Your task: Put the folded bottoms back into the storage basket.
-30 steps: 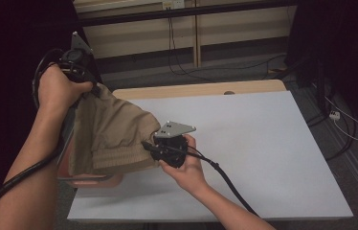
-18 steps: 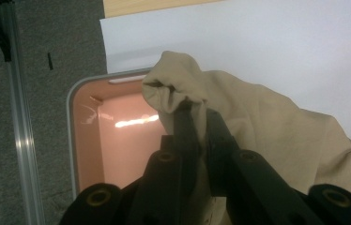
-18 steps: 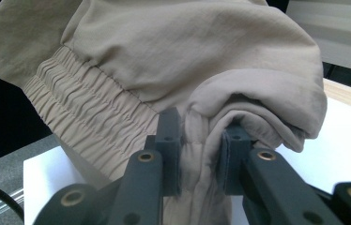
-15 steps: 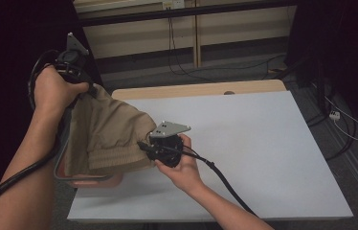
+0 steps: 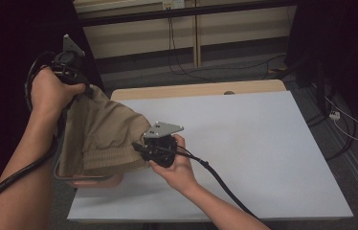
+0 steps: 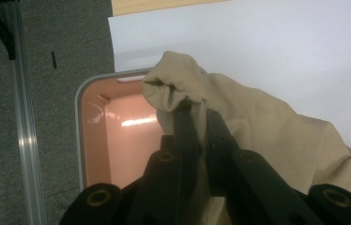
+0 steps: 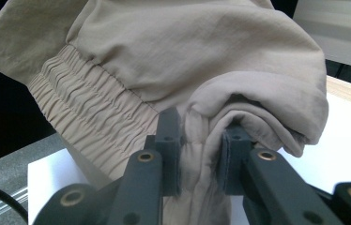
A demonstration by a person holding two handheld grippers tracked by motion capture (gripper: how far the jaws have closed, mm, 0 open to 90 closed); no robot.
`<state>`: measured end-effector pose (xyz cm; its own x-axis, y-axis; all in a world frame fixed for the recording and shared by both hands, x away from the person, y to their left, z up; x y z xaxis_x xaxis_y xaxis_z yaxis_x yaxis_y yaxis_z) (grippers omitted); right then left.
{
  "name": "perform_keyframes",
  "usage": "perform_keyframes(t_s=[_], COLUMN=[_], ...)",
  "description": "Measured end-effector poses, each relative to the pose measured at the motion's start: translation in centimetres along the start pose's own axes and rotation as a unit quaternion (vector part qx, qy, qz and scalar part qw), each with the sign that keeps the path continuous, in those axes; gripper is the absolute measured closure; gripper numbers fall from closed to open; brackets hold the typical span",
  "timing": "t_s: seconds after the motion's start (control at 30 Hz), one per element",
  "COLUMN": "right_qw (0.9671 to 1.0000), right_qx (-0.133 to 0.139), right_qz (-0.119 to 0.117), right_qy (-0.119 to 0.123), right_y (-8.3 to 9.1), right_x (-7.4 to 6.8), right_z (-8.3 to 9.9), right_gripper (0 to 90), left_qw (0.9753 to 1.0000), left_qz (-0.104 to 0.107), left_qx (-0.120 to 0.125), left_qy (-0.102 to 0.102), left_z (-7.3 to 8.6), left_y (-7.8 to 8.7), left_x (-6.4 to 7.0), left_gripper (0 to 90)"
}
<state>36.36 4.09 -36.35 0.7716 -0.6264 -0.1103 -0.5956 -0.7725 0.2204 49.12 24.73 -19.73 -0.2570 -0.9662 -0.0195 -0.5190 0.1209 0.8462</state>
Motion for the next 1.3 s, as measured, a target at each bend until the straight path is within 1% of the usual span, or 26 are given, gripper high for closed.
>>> perform_keyframes(t_s=[0.43, 0.7, 0.93, 1.1, 1.2, 1.3], right_qw=[1.0, 1.0, 0.9999, 0.9999, 0.9999, 0.9998], right_qx=[0.001, -0.003, -0.002, -0.001, -0.003, -0.005], right_qz=[-0.007, -0.009, -0.012, -0.013, -0.014, -0.015], right_qy=[-0.005, 0.001, 0.003, 0.004, 0.006, 0.007], right_y=[-0.7, -0.9, -1.1, -1.4, -1.5, -1.7], right_x=[-0.4, -0.6, -0.9, -1.1, -1.2, -1.4], right_z=[0.3, 0.4, 0.2, 0.1, 0.1, 0.0], right_gripper=[73.9, 73.7, 73.5, 73.3, 73.2, 72.9], left_qw=[1.0, 1.0, 1.0, 1.0, 0.9999, 0.9999], left_qz=[-0.004, -0.004, -0.007, -0.005, -0.006, -0.007], left_qx=[-0.001, 0.001, 0.003, 0.006, 0.007, 0.006], left_qy=[0.001, 0.005, 0.004, 0.004, 0.009, 0.01], left_z=[0.2, 0.4, 0.4, 0.5, 0.6, 0.7], left_y=[-0.1, -0.1, 0.1, 0.2, 0.1, 0.1], left_x=[-0.4, -0.6, -0.8, -1.1, -1.4, -1.7], left_gripper=[86.3, 86.3, 86.3, 86.3, 86.3, 86.3])
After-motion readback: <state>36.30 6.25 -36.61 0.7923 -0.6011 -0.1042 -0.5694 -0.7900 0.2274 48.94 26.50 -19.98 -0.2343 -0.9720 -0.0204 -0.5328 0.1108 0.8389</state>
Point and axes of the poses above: each handheld gripper's, and its own axes: y roughly backward along the jaws, z roughly out of its underside, x roughly to its right, the point moved 2 cm from there along -y, roughly forward along the jaws, and after that the axes turned 7 degrees about x, right-handed, at the moved point
